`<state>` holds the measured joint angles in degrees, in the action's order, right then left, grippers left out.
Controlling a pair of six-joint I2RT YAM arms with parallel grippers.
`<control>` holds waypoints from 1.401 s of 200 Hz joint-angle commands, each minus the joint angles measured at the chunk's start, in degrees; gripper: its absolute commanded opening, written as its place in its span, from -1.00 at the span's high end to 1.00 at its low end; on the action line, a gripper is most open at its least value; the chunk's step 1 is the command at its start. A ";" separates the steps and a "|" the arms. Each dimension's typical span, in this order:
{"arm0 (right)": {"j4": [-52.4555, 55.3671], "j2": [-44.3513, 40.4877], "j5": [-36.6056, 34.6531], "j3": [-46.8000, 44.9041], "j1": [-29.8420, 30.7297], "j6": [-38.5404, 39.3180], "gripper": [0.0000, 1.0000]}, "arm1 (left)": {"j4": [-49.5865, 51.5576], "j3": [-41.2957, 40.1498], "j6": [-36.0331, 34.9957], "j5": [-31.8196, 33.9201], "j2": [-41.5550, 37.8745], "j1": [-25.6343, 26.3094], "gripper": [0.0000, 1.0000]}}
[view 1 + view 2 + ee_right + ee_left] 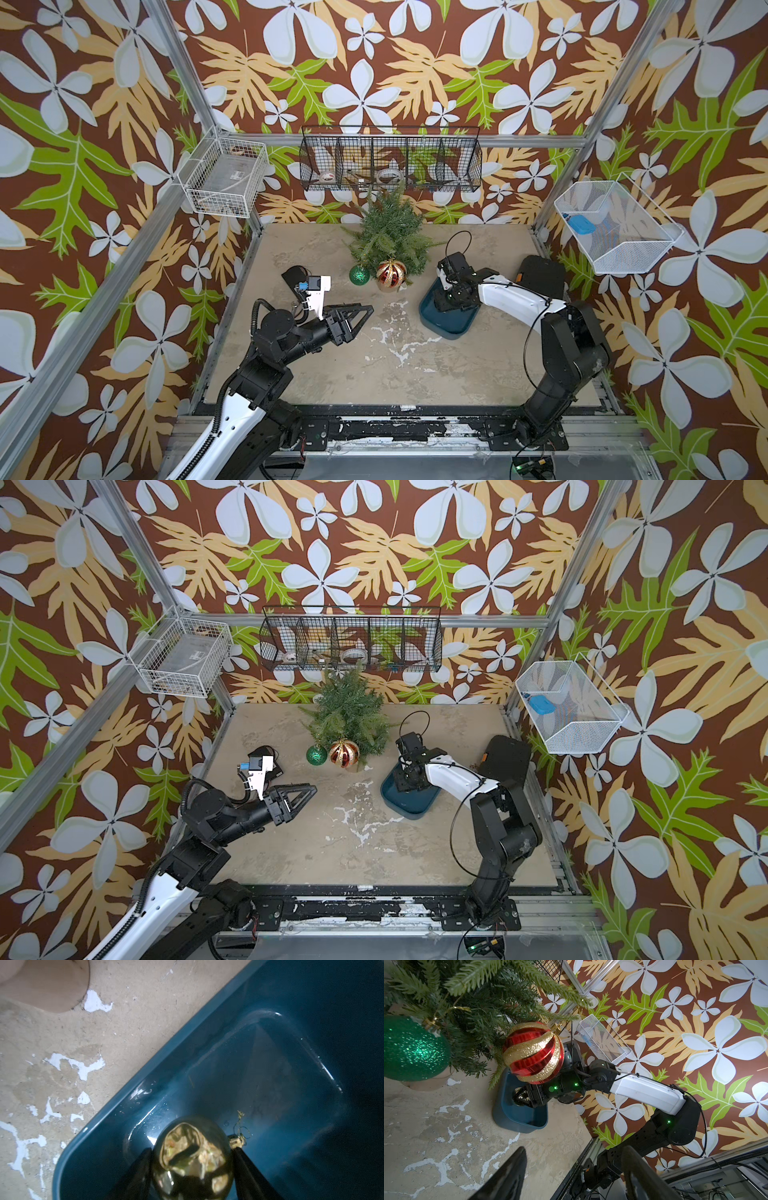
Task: Decorate the small christmas tree with ornaments
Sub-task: Place the ornament in the container, then pick up an ornament from the container.
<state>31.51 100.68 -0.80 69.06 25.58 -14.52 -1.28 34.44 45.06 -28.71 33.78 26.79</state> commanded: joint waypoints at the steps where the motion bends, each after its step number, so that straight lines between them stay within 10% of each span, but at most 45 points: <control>1: 1.93 0.60 -3.16 0.46 0.10 1.87 -0.31 | -0.21 0.20 -0.91 0.42 0.31 0.11 -0.49; 110: -1.70 -13.01 -4.80 -3.76 0.08 -4.24 -0.48 | -0.92 -0.47 -0.67 0.29 1.26 0.11 -0.48; 280: -4.11 3.36 -2.24 0.02 -2.34 -1.89 -0.43 | 0.49 -0.67 -0.85 1.00 0.25 0.06 -0.46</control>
<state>27.20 103.50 -4.19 68.45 23.24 -17.06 -1.04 33.52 44.88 -28.32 33.89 26.79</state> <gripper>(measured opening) 0.723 0.728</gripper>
